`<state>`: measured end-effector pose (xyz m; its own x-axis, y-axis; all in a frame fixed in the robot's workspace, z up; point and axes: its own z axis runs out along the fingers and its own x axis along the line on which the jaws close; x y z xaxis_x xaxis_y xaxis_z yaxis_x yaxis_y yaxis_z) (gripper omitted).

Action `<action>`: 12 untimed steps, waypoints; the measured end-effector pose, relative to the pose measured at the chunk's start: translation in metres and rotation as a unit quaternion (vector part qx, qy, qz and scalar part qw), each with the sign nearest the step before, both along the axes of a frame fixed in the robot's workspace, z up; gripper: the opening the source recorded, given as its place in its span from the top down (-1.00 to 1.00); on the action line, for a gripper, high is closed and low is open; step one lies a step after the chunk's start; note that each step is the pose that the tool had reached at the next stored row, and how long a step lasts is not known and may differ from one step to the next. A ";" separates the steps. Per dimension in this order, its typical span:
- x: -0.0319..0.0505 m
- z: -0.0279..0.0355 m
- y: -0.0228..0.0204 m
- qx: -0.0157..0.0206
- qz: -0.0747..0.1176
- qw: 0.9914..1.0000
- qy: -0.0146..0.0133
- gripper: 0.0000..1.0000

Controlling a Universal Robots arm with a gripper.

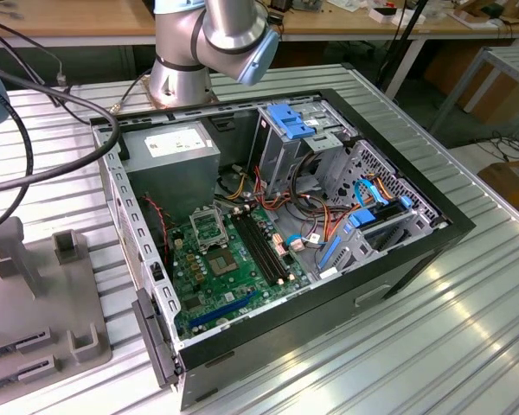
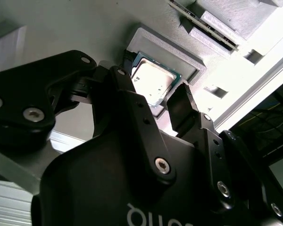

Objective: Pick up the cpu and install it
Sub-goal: 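Pick up the cpu and move it towards the insertion slot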

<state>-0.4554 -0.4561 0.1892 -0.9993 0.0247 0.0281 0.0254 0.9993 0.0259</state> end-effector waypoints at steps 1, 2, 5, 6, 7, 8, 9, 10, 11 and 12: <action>0.0000 0.0000 0.0002 0.000 0.000 1.000 -0.001 -0.15; 0.0000 0.0001 0.0003 0.000 0.000 1.000 -0.001 -0.15; 0.0000 0.0000 0.0013 0.000 0.002 1.000 -0.004 -0.15; -0.0001 0.0000 0.0017 0.000 0.003 1.000 -0.004 -0.15; -0.0002 0.0000 0.0020 0.000 0.005 1.000 -0.005 -0.15; -0.0002 0.0000 0.0022 0.000 0.007 1.000 -0.005 -0.15; -0.0004 0.0000 0.0025 0.000 0.009 1.000 -0.006 -0.15; -0.0006 0.0001 0.0025 0.000 0.009 1.000 -0.007 -0.15; -0.0008 0.0000 0.0025 0.000 0.009 1.000 -0.007 -0.15; -0.0008 0.0000 0.0025 0.000 0.009 1.000 -0.007 -0.15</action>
